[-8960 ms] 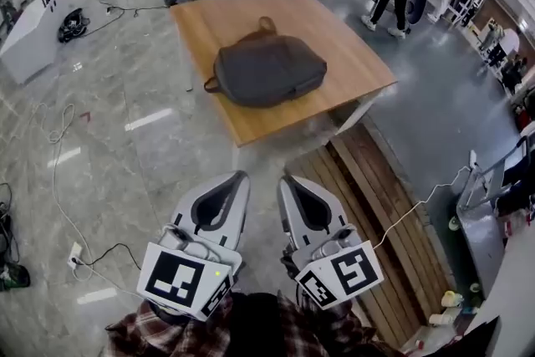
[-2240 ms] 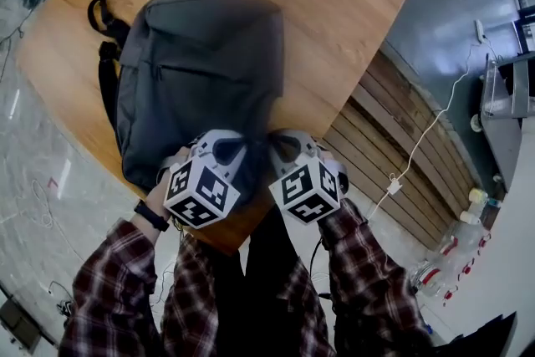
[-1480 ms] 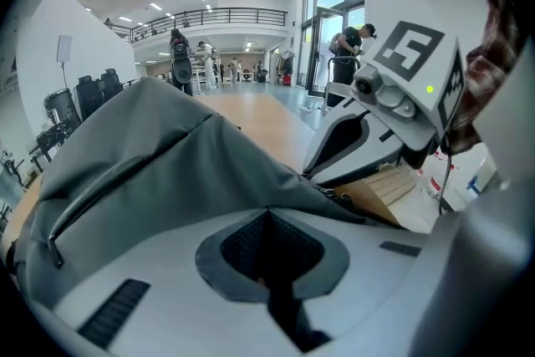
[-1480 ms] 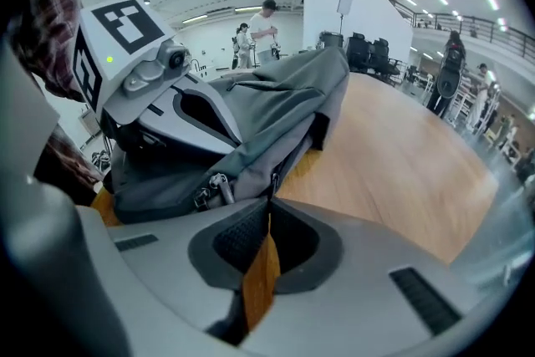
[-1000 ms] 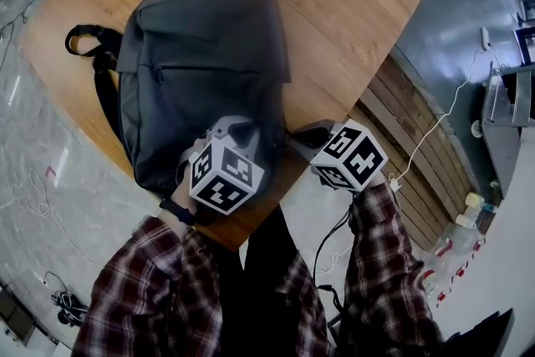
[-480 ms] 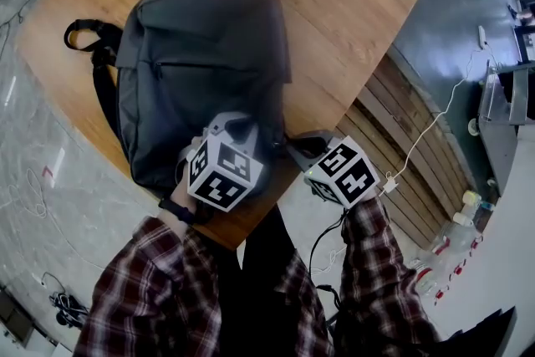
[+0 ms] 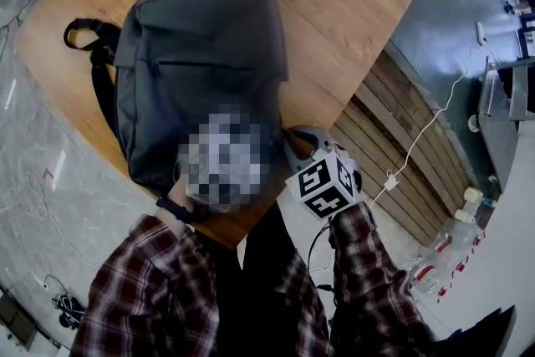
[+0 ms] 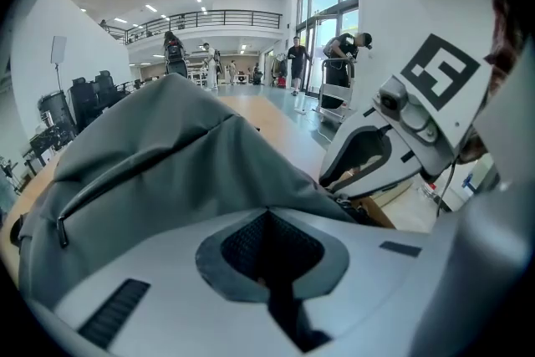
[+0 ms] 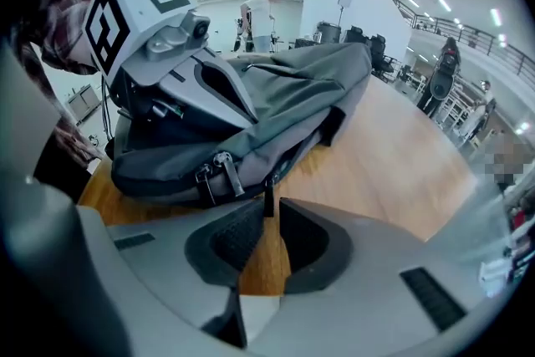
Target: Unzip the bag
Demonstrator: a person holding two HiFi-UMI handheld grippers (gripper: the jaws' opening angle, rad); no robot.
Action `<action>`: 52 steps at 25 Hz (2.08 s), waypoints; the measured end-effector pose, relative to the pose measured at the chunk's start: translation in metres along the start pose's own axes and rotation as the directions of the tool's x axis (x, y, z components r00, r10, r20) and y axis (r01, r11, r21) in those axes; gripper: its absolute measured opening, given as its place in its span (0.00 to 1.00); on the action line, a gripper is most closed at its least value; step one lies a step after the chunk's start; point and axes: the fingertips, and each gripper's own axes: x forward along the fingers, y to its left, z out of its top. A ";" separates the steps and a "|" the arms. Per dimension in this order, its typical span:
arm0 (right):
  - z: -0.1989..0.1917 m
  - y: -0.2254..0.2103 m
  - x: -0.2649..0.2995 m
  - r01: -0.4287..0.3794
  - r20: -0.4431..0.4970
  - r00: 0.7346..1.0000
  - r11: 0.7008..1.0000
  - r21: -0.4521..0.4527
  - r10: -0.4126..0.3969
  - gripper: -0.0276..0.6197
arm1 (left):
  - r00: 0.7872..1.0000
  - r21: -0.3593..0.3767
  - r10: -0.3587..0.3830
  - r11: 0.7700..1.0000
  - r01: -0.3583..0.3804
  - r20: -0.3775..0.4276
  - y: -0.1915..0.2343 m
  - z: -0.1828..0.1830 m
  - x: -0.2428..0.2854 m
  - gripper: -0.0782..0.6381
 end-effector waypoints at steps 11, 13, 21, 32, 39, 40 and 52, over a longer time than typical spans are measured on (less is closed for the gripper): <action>0.005 0.002 0.005 -0.120 -0.095 0.989 0.989 -0.092 0.111 0.10 | 1.000 0.006 0.003 1.000 -0.003 0.003 -0.001 0.000 -0.001 0.12; 0.006 0.000 -0.002 -0.111 -0.070 0.992 0.992 -0.066 0.106 0.09 | 1.000 0.006 0.002 1.000 -0.002 0.004 -0.002 0.000 -0.001 0.12; 0.001 0.003 -0.001 -0.130 -0.090 0.987 0.989 0.070 0.136 0.09 | 1.000 0.018 0.015 1.000 -0.015 0.000 -0.002 0.001 0.000 0.12; -0.020 0.075 -0.020 -0.228 -0.022 0.969 0.918 0.324 0.248 0.09 | 0.998 -0.028 0.067 0.997 -0.067 -0.008 0.006 0.001 0.003 0.12; -0.010 0.164 -0.026 -0.318 0.043 0.946 0.895 0.312 0.321 0.07 | 0.994 -0.053 0.107 0.993 -0.107 -0.013 0.011 0.010 0.013 0.12; -0.009 0.165 -0.025 -0.304 0.051 0.952 0.902 0.308 0.303 0.07 | 0.993 -0.058 0.114 0.992 -0.115 -0.013 0.013 0.012 0.015 0.12; -0.033 0.071 -0.036 -0.032 0.037 0.999 0.976 0.213 0.024 0.06 | 0.986 0.172 -0.001 0.985 0.030 -0.168 0.010 -0.019 -0.017 0.12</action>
